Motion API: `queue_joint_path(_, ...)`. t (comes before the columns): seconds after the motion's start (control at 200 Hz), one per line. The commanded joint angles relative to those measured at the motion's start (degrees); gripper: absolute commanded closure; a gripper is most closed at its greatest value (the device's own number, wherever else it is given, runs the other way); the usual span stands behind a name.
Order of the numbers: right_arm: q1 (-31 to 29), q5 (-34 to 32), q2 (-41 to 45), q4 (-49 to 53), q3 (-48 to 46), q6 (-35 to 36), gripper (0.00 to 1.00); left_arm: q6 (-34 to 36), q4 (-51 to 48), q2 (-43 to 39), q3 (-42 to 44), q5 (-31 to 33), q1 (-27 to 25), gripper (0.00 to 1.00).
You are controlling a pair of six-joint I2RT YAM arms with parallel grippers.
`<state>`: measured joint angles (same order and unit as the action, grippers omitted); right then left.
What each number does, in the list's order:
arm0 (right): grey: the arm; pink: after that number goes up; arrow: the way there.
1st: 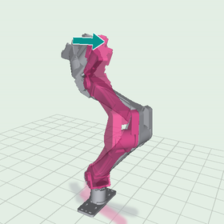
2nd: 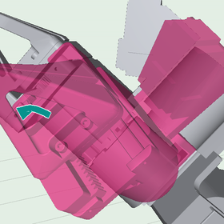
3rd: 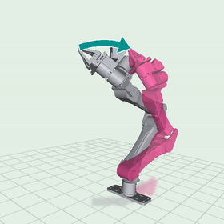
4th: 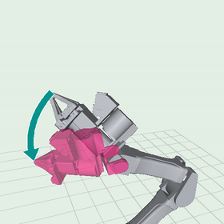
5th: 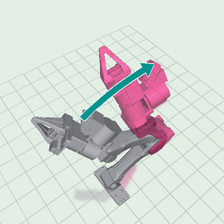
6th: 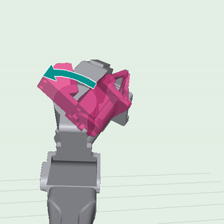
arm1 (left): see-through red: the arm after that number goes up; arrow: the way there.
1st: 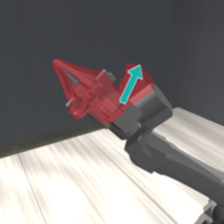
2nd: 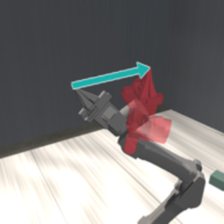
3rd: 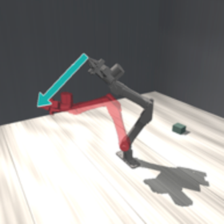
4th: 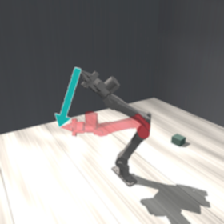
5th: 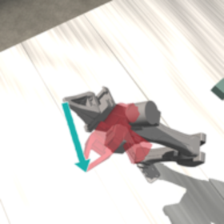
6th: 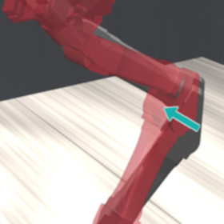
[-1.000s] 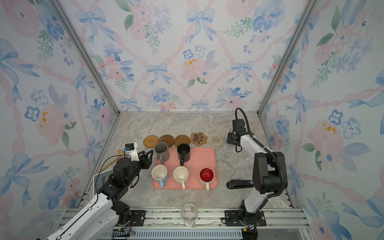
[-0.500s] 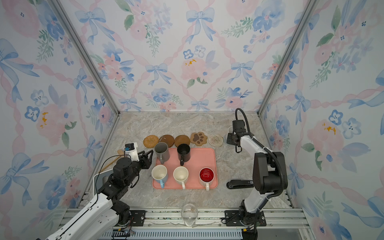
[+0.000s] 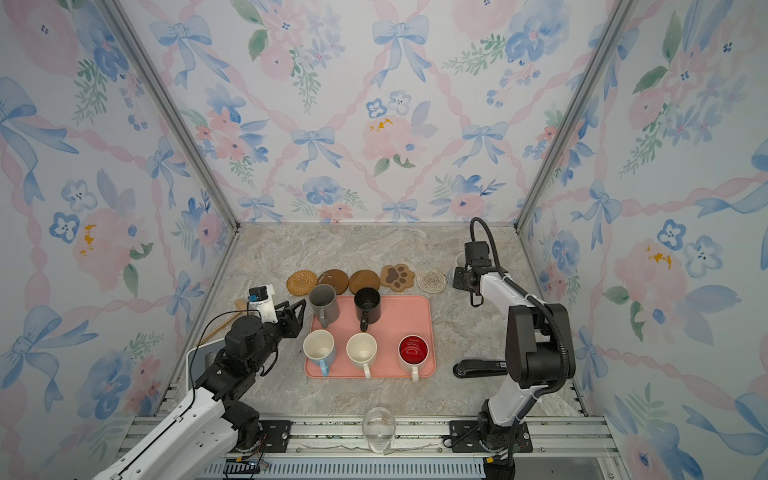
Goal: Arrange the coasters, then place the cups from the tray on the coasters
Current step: 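Lower the white speckled mug onto the light-blue woven coaster, then open right gripper and raise it while left gripper rises over grey mug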
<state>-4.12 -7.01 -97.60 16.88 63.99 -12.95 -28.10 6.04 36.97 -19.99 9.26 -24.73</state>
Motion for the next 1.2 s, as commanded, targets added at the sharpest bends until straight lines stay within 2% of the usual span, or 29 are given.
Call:
queue_joint_path(0.0, -0.62, 1.03, 1.19, 0.58, -0.96, 0.28, 0.98, 1.36, -0.35, -1.01, -0.23, 1.21, -0.20, 0.47)
queue_joint_path(0.12, -0.88, 0.95, 1.36, 0.74, -1.40, 0.21, 0.84, 1.40, -0.59, -1.46, -0.14, 1.30, -0.14, 0.47)
queue_joint_path(0.365, -1.34, 1.19, 2.44, 0.61, -2.44, -0.24, 0.69, 1.55, -0.85, -1.46, -0.10, 1.42, -0.14, 0.47)
queue_joint_path(0.675, -1.59, 0.46, 6.09, 1.72, -3.00, -1.36, 0.42, 1.80, -1.45, -4.07, -0.06, 1.33, -0.14, 0.47)
queue_joint_path(0.825, -2.35, -1.29, 10.36, 2.56, -5.06, -3.06, 0.35, 2.03, -1.98, -4.36, -0.13, 1.36, -0.16, 0.47)
queue_joint_path(1.015, -5.00, -4.75, 19.93, 5.01, -8.22, -4.58, 0.30, 2.30, -2.79, -3.79, -0.53, 1.40, -0.19, 0.46)
queue_joint_path(1.195, -11.77, -6.16, 31.29, 6.16, -10.56, -8.42, 0.29, 2.28, -3.80, -2.81, -1.68, 0.14, -0.15, 0.46)
